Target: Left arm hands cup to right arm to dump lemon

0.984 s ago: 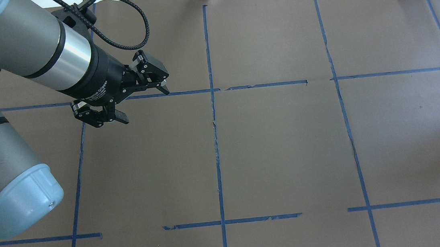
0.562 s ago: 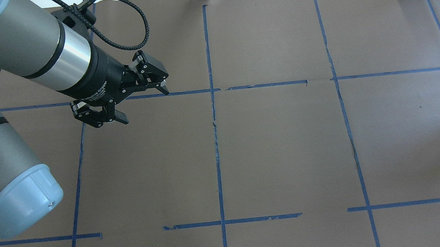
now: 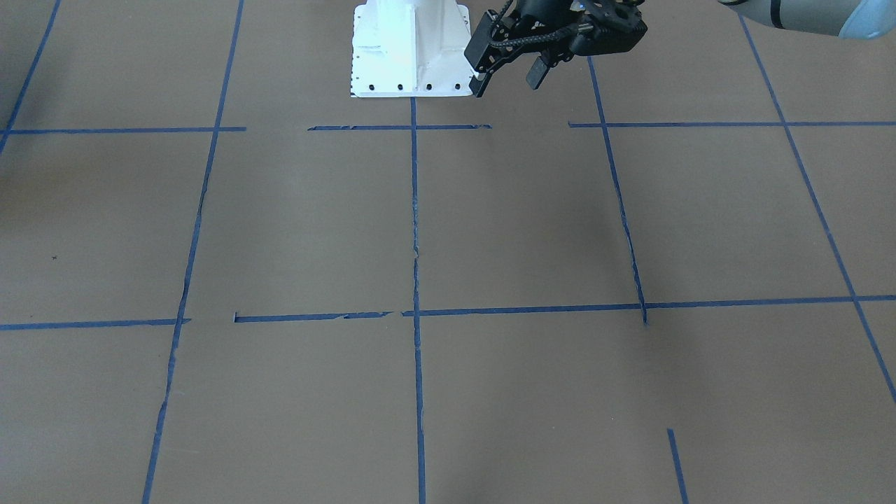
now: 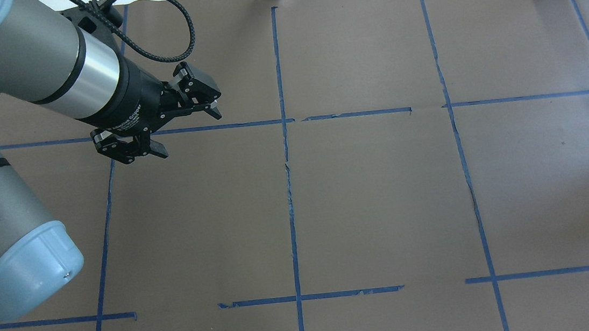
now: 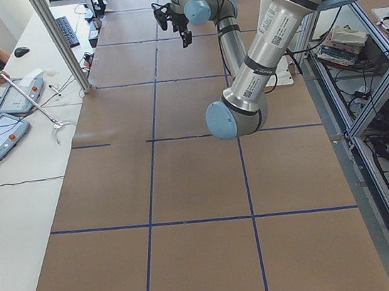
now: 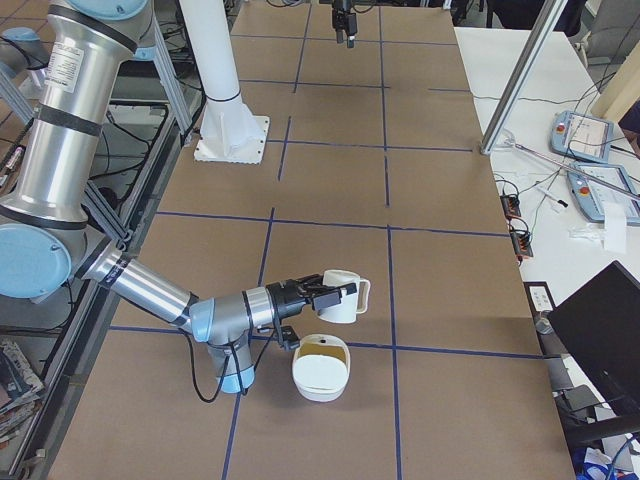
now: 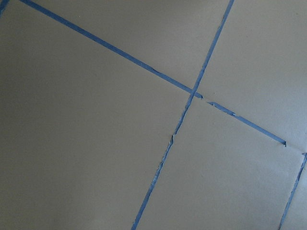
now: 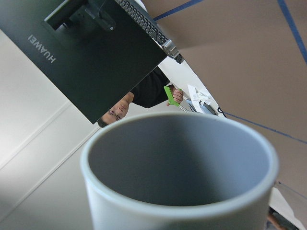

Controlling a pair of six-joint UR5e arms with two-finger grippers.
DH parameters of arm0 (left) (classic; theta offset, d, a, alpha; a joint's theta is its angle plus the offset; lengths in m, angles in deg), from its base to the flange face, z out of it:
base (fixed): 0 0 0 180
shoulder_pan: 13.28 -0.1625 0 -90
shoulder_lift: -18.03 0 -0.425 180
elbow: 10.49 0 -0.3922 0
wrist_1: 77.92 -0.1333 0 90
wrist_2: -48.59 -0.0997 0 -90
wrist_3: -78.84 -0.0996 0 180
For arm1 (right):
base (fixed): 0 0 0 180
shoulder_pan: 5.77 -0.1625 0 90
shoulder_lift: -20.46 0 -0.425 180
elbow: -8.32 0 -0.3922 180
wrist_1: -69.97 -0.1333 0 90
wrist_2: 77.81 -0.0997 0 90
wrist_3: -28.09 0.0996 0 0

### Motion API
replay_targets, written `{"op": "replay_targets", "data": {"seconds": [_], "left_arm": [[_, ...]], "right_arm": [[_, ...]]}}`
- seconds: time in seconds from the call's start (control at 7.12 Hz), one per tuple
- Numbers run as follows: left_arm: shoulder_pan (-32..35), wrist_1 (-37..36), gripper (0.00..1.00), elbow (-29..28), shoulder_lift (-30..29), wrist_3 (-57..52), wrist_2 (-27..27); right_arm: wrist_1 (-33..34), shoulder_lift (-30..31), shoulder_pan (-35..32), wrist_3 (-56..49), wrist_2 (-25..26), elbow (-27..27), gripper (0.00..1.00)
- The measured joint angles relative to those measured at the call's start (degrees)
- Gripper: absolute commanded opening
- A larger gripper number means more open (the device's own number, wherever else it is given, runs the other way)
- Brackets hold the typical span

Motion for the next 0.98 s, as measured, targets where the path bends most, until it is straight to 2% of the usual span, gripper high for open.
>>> {"op": "replay_targets", "data": {"seconds": [0.42, 0.56, 0.84, 0.98], "left_arm": [[-0.15, 0.02, 1.00, 0.02, 0.05, 0.01, -0.76], [-0.37, 0.03, 1.00, -0.15, -0.03, 0.02, -0.77], [-1.10, 0.03, 1.00, -0.64, -0.57, 0.07, -0.66], [-1.34, 0.05, 1.00, -1.33, -1.27, 0.07, -0.62]], "right_arm": [[20.47, -2.18, 1.14, -13.64, -0.46, 11.77, 0.21], [27.53, -4.49, 2.57, -21.02, -0.22, 14.92, 0.21], [37.38, -11.35, 8.14, -40.72, 2.39, 17.08, 0.21], [40.51, -14.19, 13.36, -52.41, 6.80, 17.31, 0.22]]}}
